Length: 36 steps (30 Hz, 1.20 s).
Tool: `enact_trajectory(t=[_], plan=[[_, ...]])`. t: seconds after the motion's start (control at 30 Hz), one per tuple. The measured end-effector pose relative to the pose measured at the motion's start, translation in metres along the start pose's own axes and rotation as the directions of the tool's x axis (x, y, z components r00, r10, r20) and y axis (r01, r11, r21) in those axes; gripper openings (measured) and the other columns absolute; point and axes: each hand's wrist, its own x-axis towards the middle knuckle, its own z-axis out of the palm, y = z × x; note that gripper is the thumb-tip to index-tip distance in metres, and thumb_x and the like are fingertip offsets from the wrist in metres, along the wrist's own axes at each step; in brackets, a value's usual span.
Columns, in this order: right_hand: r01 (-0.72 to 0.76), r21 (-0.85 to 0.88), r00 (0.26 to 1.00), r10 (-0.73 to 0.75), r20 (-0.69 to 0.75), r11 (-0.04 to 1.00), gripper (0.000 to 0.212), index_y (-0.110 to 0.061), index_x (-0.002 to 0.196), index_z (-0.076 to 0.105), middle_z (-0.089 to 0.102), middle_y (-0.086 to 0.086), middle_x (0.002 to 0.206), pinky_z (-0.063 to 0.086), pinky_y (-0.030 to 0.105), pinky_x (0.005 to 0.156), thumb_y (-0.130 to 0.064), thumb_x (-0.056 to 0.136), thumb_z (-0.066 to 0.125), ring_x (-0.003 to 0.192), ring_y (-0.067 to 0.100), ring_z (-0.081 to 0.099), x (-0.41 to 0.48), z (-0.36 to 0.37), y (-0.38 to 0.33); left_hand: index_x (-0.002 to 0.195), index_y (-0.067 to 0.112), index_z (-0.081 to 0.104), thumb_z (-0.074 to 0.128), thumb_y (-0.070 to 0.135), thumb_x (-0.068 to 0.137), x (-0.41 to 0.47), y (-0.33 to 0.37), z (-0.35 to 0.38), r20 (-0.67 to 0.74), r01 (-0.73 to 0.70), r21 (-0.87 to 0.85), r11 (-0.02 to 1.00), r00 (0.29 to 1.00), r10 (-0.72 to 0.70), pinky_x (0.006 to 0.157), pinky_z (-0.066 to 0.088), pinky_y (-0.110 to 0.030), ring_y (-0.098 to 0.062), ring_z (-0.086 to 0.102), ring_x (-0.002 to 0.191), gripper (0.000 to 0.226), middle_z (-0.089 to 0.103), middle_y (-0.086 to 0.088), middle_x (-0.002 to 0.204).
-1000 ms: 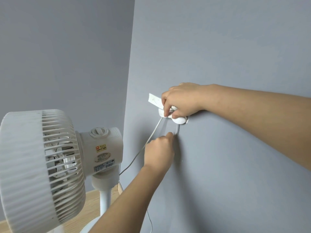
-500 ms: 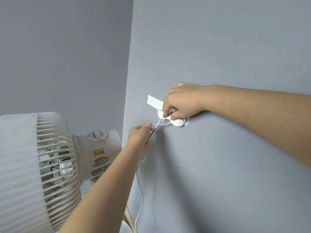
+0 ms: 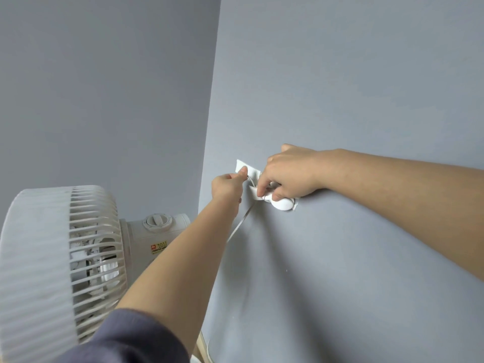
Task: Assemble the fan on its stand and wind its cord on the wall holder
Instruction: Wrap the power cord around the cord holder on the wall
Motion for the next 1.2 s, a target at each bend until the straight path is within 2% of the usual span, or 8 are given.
enact_trajectory(t=[0.17, 0.33, 0.47, 0.57, 0.63, 0.73, 1.07, 1.2], plan=[[-0.028, 0.006, 1.000, 0.028, -0.014, 1.000, 0.027, -0.041, 0.116, 0.063, 0.060, -0.018, 0.093, 0.031, 0.032, 0.094, -0.036, 0.090, 0.057, 0.101, 0.010, 0.055, -0.001, -0.002, -0.003, 0.075, 0.014, 0.063, 0.052, 0.031, 0.095, -0.018, -0.005, -0.013, -0.078, -0.178, 0.009, 0.984, 0.981, 0.178, 0.053, 0.032, -0.026, -0.013, 0.035, 0.051, 0.029, 0.039, 0.005, 0.053], [-0.081, 0.063, 0.995, 0.085, -0.048, 0.995, 0.022, -0.041, 0.108, 0.067, 0.059, -0.019, 0.091, 0.031, 0.029, 0.092, -0.037, 0.088, 0.060, 0.090, 0.006, 0.053, 0.000, -0.002, -0.006, 0.070, 0.019, 0.064, 0.046, 0.027, 0.096, -0.030, -0.014, -0.029, -0.090, -0.186, 0.019, 0.982, 0.978, 0.187, 0.063, 0.033, -0.027, -0.012, 0.037, 0.055, 0.033, 0.045, 0.006, 0.061], [-0.141, 0.190, 0.972, 0.172, -0.160, 0.972, 0.005, -0.030, 0.089, 0.063, 0.062, -0.014, 0.086, 0.036, 0.031, 0.085, -0.034, 0.086, 0.061, 0.086, 0.013, 0.056, 0.007, 0.001, -0.010, 0.071, 0.013, 0.056, 0.042, 0.014, 0.092, -0.042, -0.014, -0.037, -0.036, -0.130, 0.025, 0.991, 0.991, 0.131, 0.046, 0.027, -0.022, -0.015, 0.032, 0.045, 0.025, 0.038, 0.001, 0.057], [-0.166, 0.327, 0.967, 0.218, -0.131, 0.930, 0.020, -0.031, 0.109, 0.060, 0.060, -0.012, 0.099, 0.047, 0.036, 0.084, -0.032, 0.089, 0.060, 0.092, 0.014, 0.054, 0.018, 0.003, -0.020, 0.076, 0.011, 0.055, 0.041, 0.011, 0.091, -0.054, -0.014, -0.041, 0.023, -0.156, 0.025, 0.987, 0.988, 0.156, 0.044, 0.026, -0.022, -0.016, 0.032, 0.045, 0.020, 0.041, 0.000, 0.060], [-0.151, 0.377, 0.965, 0.220, -0.146, 0.914, 0.017, -0.032, 0.104, 0.065, 0.059, -0.010, 0.100, 0.051, 0.040, 0.083, -0.026, 0.091, 0.058, 0.097, 0.017, 0.057, 0.025, 0.004, -0.023, 0.079, 0.010, 0.057, 0.041, 0.011, 0.090, -0.061, -0.015, -0.043, 0.051, -0.195, 0.043, 0.980, 0.980, 0.192, 0.045, 0.030, -0.024, -0.017, 0.036, 0.047, 0.019, 0.045, 0.000, 0.058], [-0.153, 0.280, 0.958, 0.212, -0.193, 0.948, 0.017, -0.031, 0.088, 0.065, 0.063, -0.008, 0.102, 0.050, 0.040, 0.084, -0.018, 0.086, 0.055, 0.097, 0.019, 0.059, 0.028, -0.002, -0.018, 0.077, 0.008, 0.056, 0.041, 0.010, 0.092, -0.068, -0.017, -0.045, 0.093, -0.209, 0.019, 0.978, 0.974, 0.206, 0.046, 0.033, -0.024, -0.017, 0.039, 0.045, 0.021, 0.047, -0.002, 0.055], [-0.050, -0.181, 0.991, 0.026, -0.133, 0.982, 0.014, -0.027, 0.068, 0.051, 0.063, -0.008, 0.082, 0.028, 0.030, 0.079, -0.019, 0.078, 0.054, 0.090, 0.016, 0.057, 0.012, -0.018, 0.004, 0.082, 0.013, 0.064, 0.049, 0.020, 0.096, -0.078, -0.032, -0.032, 0.301, -0.383, 0.142, 0.913, 0.895, 0.329, 0.052, 0.037, -0.023, -0.012, 0.045, 0.046, 0.021, 0.060, 0.005, 0.063], [-0.002, -0.285, 0.997, -0.021, -0.079, 0.959, 0.015, -0.030, 0.078, 0.060, 0.059, -0.012, 0.083, 0.026, 0.029, 0.082, -0.016, 0.083, 0.054, 0.099, 0.014, 0.052, 0.004, -0.022, 0.004, 0.084, 0.008, 0.064, 0.054, 0.018, 0.094, -0.084, -0.034, -0.019, 0.351, -0.442, 0.171, 0.881, 0.862, 0.365, 0.051, 0.039, -0.020, -0.013, 0.046, 0.047, 0.018, 0.064, 0.009, 0.063]])
